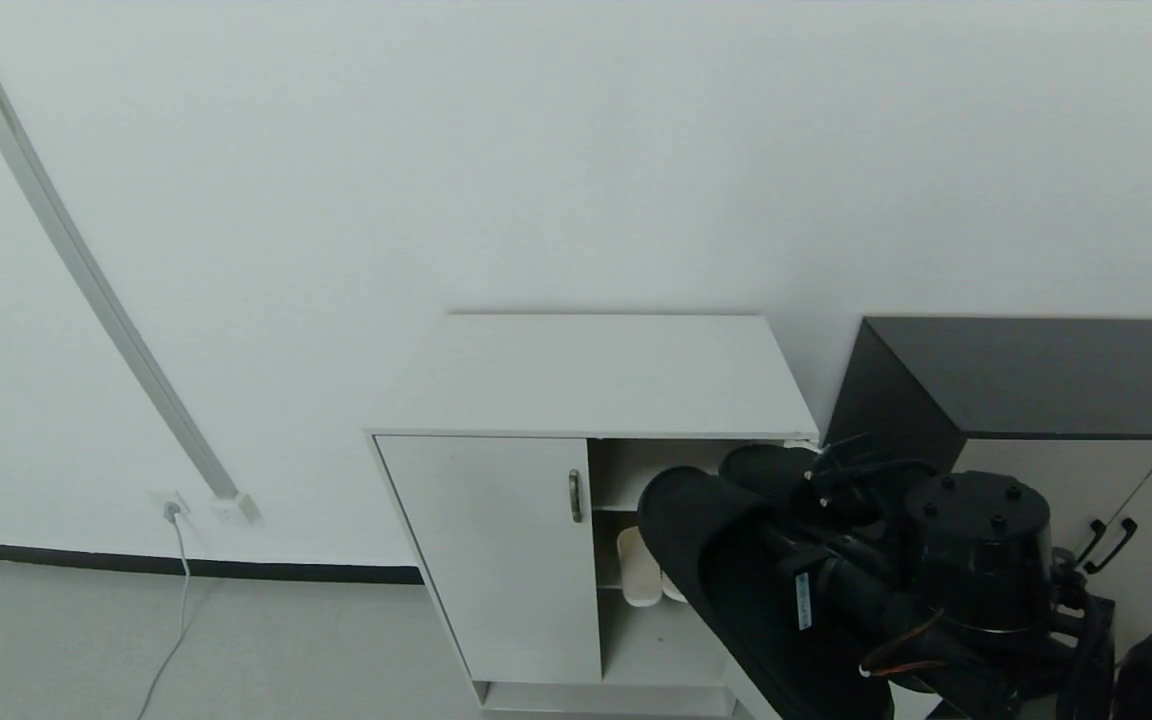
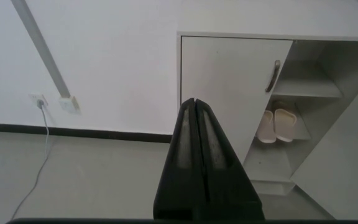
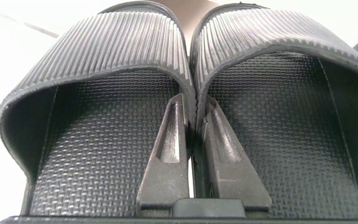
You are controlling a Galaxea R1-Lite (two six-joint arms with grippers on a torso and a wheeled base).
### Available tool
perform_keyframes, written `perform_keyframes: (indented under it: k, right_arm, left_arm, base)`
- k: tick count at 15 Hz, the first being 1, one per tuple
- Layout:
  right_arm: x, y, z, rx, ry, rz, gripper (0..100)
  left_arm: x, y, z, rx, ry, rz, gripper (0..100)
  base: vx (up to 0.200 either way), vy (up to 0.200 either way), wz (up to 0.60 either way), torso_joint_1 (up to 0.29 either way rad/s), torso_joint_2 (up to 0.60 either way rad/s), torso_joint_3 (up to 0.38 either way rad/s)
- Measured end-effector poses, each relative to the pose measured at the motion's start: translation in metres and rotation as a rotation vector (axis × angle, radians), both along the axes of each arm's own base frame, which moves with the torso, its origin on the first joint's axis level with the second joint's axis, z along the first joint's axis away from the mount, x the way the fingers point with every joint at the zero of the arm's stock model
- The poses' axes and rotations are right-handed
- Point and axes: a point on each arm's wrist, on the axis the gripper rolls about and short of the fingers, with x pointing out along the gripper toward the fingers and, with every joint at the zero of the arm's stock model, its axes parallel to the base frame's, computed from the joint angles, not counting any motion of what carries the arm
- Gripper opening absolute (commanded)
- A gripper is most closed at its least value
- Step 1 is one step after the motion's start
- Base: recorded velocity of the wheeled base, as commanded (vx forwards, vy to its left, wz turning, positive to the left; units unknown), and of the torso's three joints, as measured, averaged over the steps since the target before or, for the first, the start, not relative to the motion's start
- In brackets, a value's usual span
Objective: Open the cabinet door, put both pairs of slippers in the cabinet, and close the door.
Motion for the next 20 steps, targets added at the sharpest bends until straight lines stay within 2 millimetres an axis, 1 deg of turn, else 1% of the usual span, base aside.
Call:
perform_keyframes:
  k: [10, 20]
  right_arm:
    - [0.0005, 0.0020, -0.0042, -0.010, 0.010, 0.004, 0]
    - [-0.0005, 0.0036, -0.0079, -0.009, 0.000, 0.011, 0]
  left_arm:
    - [0.0000, 0.0000, 0.0000, 0.000, 0.000, 0.000, 0]
    - [0.0000, 0.0000, 0.0000, 0.000, 0.000, 0.000, 0]
  base:
    - [0.000, 0.000, 0.00, -0.164, 0.37, 0.206]
    - [0.000, 0.000, 0.00, -0.223, 0.53, 0.308]
